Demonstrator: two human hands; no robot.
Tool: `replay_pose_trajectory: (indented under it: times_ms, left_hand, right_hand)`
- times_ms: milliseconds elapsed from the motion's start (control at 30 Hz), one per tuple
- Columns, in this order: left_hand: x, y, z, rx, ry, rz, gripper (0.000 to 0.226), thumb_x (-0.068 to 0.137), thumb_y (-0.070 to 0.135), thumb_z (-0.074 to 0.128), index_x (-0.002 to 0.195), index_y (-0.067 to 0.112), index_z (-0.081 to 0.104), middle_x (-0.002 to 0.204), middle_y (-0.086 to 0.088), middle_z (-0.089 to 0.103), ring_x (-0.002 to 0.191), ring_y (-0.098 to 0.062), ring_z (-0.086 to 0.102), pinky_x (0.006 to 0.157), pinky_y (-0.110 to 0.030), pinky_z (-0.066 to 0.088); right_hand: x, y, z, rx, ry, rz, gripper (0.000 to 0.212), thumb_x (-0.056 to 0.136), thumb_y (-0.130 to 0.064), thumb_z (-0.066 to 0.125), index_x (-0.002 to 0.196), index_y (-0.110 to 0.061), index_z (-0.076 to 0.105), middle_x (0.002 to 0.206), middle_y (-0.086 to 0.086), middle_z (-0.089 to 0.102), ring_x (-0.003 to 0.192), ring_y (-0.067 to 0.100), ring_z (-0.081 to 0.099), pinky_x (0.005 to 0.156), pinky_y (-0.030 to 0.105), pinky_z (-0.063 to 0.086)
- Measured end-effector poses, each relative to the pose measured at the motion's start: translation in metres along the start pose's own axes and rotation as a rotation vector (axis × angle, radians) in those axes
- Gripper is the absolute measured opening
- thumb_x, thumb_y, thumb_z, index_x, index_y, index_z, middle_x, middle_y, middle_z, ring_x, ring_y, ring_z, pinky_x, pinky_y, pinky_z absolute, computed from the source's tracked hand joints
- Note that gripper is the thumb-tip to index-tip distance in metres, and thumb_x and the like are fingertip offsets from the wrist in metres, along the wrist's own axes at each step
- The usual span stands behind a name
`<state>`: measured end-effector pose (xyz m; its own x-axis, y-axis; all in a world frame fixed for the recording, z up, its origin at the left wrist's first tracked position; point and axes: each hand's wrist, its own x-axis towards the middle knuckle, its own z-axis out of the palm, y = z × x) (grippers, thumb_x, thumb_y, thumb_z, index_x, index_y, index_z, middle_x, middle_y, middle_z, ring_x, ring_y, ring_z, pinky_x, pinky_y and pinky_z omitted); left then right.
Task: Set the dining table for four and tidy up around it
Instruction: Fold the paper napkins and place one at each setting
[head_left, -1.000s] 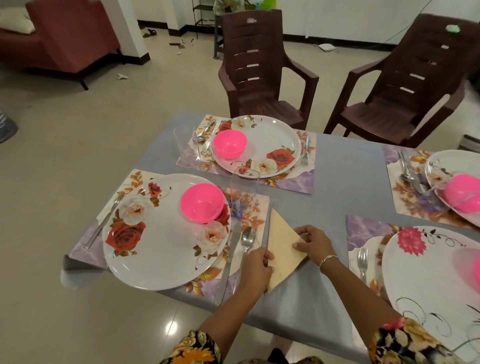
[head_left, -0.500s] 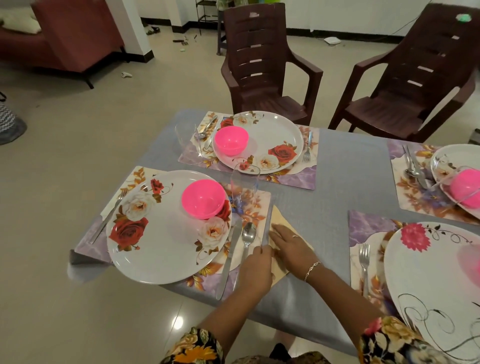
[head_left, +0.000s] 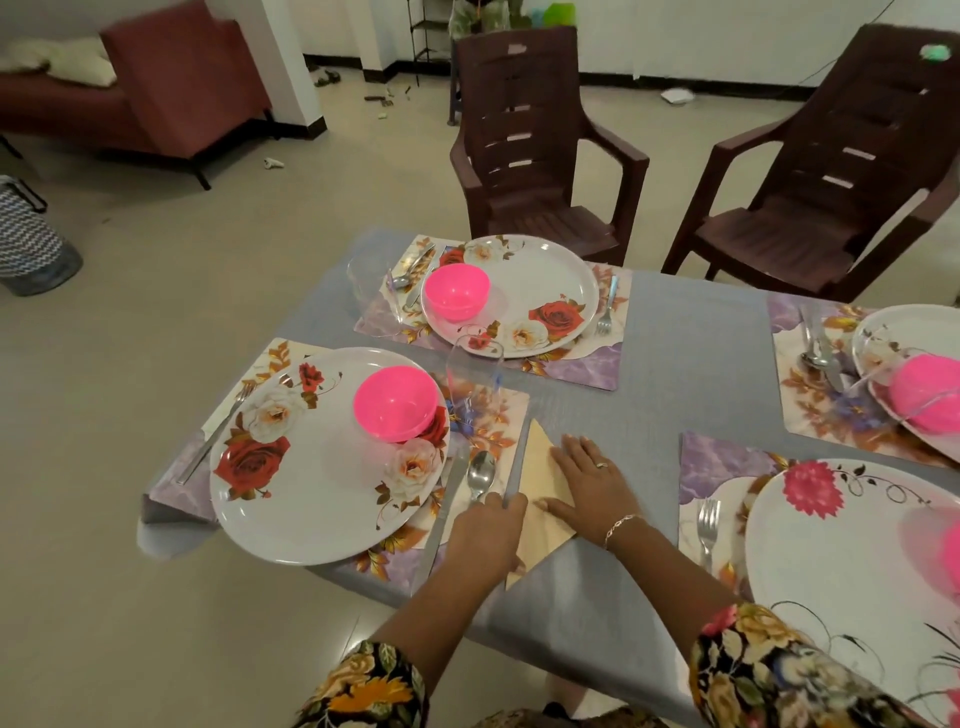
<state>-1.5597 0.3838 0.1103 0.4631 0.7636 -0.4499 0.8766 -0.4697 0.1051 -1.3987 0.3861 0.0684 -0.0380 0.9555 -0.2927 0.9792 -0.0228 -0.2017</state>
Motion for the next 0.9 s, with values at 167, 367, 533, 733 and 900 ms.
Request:
replay_pose_trajectory:
  times_ms: [167,367,533,733,900]
  left_hand:
    - [-0.007,-0.002,0.005,-0.106,0.013,0.032,0.051,0.084,0.029,0.066,0.125,0.016,0.039,0.12,-0.009,0.059,0.107,-0.027,0.058,0.082,-0.032,0.045]
    - [-0.013,0.04,0.004,-0.28,0.178,0.182,0.038,0.094,0.039,0.049,0.124,0.018,0.042,0.115,-0.007,0.062,0.106,-0.026,0.058,0.079,-0.031,0.041]
    - [-0.02,0.125,0.009,-0.292,0.199,0.42,0.032,0.096,0.038,0.044,0.122,0.02,0.048,0.112,-0.004,0.064,0.103,-0.02,0.058,0.081,-0.028,0.041]
    - [-0.032,0.242,0.017,-0.368,0.238,0.582,0.023,0.096,0.034,0.046,0.114,0.022,0.053,0.107,0.002,0.064,0.098,-0.016,0.059,0.08,-0.027,0.041]
    - [-0.053,0.37,0.035,-0.381,0.217,0.776,0.019,0.094,0.027,0.048,0.107,0.019,0.058,0.094,0.003,0.062,0.092,-0.016,0.058,0.068,-0.021,0.03]
  right_hand:
    - [-0.038,0.022,-0.003,0.053,0.386,0.042,0.064,0.05,-0.016,0.088,0.107,0.0,0.063,0.112,0.024,0.062,0.101,0.041,0.062,0.083,0.043,0.052]
    - [-0.127,0.053,0.019,0.004,0.545,0.197,0.057,0.039,-0.008,0.09,0.091,-0.009,0.068,0.091,0.013,0.068,0.078,0.03,0.067,0.063,0.035,0.057]
    - [-0.205,0.089,0.025,-0.023,0.627,0.343,0.055,0.035,-0.008,0.09,0.086,-0.014,0.07,0.086,0.009,0.068,0.074,0.026,0.067,0.059,0.031,0.056]
    - [-0.283,0.151,0.03,0.021,0.732,0.557,0.054,0.041,-0.003,0.086,0.089,-0.016,0.065,0.083,0.004,0.066,0.069,0.022,0.065,0.053,0.029,0.052]
    - [-0.363,0.231,0.051,0.054,0.799,0.596,0.049,0.053,-0.007,0.074,0.098,-0.019,0.058,0.088,0.002,0.064,0.075,0.018,0.062,0.058,0.025,0.052]
